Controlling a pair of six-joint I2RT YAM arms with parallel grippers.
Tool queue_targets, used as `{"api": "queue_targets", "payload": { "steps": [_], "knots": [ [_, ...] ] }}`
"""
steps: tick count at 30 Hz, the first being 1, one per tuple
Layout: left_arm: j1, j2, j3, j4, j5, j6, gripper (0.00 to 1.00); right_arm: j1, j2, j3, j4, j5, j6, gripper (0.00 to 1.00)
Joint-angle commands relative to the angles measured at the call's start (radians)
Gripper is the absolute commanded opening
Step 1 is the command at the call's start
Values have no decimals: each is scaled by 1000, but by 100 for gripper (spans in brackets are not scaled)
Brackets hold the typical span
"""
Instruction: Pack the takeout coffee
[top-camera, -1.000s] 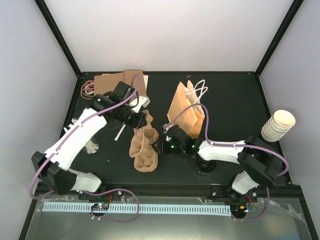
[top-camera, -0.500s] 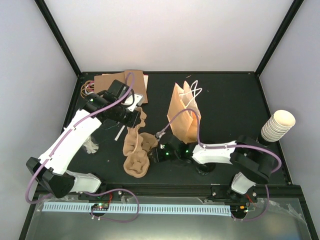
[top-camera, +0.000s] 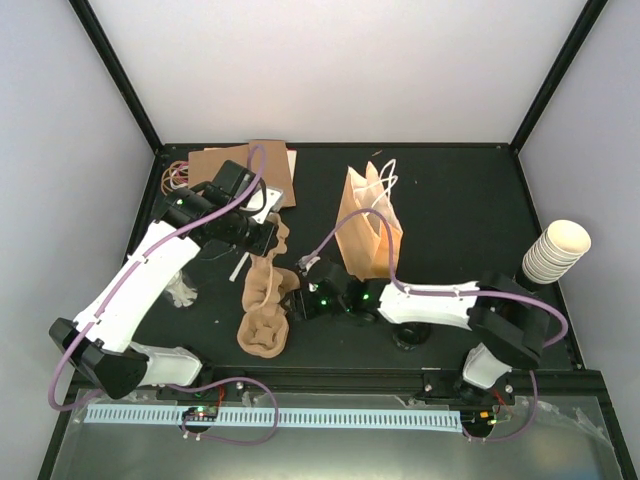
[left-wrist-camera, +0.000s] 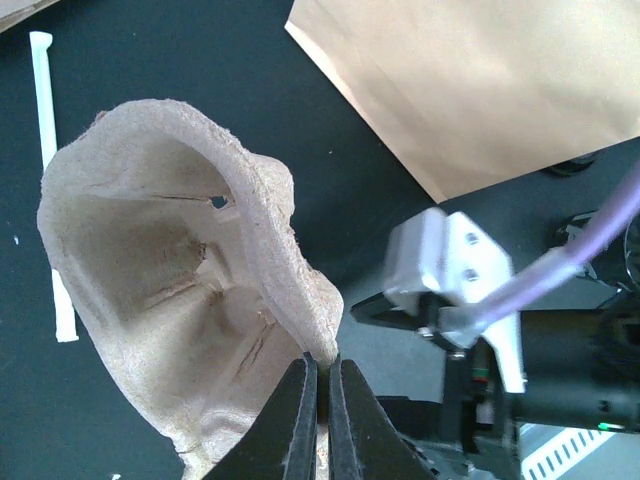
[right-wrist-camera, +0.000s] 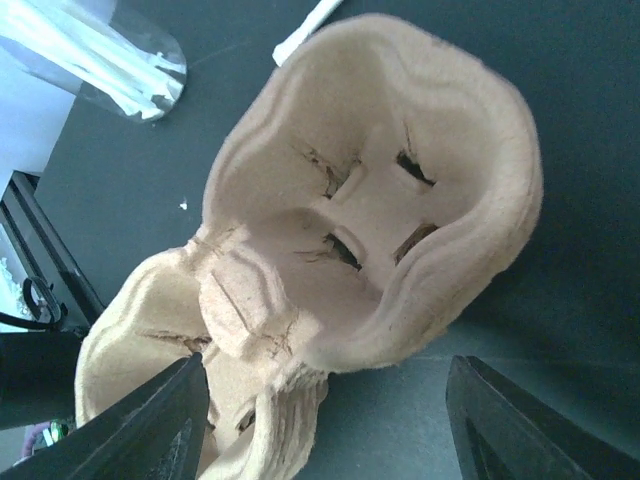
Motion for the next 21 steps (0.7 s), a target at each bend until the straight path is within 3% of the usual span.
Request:
{"api": "queue_targets", "payload": {
  "steps": [1, 6, 10, 15, 21],
  "knots": [
    [-2, -18, -17, -10, 11, -2, 2, 2, -113, -19, -66, 92, -55, 70],
    [-7, -21, -37, 5, 31, -25, 2, 3, -230, -30, -171, 163, -118, 76],
    [-23, -21, -67, 43, 46, -70, 2, 3, -337, -33, -262, 235, -185, 90],
    [-116, -40, -107, 104, 35, -140, 2, 4, -475, -12, -366, 310, -309, 99],
    [-210, 23, -111, 125, -41, -221, 2, 4, -634, 31, -443, 256, -494, 100]
  ]
}}
